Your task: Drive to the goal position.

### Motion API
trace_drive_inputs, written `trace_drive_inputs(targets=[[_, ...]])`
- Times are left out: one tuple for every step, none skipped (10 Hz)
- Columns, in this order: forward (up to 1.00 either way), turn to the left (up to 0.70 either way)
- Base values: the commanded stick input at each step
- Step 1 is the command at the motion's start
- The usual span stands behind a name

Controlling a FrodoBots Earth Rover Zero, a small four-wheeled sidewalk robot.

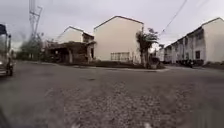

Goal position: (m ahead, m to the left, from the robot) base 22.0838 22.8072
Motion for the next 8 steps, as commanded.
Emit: trace_drive_inputs(targets=[[0.70,0.35],[0.70,0.35],[0.70,0.35],[0.70,0.35],[0.70,0.35],[0.70,0.35],[0.70,0.23],[0.70,0.03]])
